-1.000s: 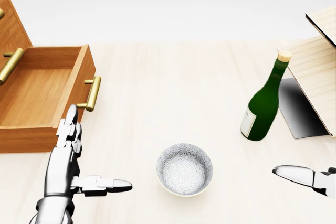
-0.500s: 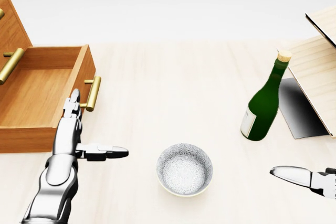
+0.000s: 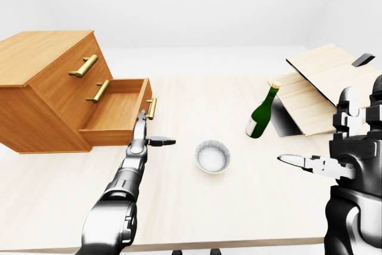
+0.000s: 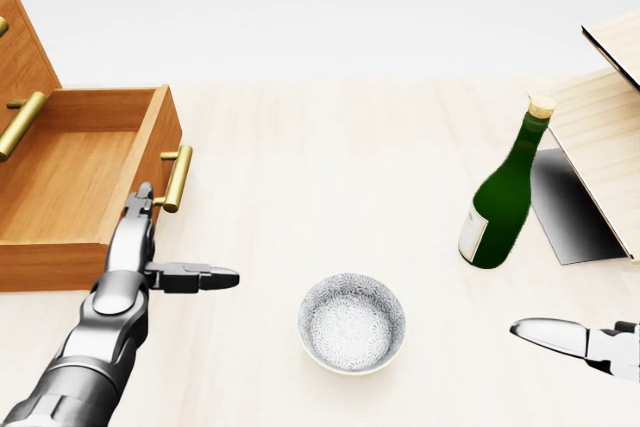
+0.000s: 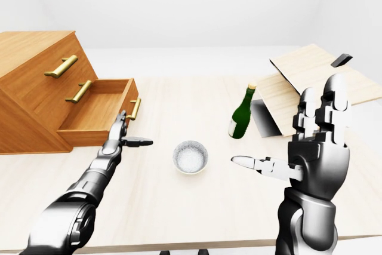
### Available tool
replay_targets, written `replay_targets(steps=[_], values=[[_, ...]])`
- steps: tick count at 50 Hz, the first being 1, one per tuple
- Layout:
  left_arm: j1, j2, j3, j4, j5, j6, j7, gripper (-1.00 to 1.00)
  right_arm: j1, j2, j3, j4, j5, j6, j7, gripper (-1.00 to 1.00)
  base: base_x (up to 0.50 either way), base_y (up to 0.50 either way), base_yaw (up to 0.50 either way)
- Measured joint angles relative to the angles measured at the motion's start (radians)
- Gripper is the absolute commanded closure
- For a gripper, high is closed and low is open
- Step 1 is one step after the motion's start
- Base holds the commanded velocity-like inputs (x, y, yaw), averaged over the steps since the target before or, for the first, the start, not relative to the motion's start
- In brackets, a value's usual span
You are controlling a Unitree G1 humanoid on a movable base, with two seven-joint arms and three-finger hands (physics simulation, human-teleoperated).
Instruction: Close the bottom drawer of the cabinet.
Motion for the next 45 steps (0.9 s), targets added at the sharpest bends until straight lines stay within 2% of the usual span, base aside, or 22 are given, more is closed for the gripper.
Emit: replay_targets(steps=[17,45], values=[[-0.038,0.004,0.006,0.107,0.004,0.0,-0.001,-1.0,-0.005,-0.002,0.003,0.008,-0.001,0.0,0.0,-1.0,0.0,0.0,0.0],[-0.043,0.016,0.024,0.148,-0.004,0.0,-0.008,-1.0,-0.006,-0.003,0.006,0.02,0.0,0.0,0.002,-1.0,0.0,0.0,0.0]])
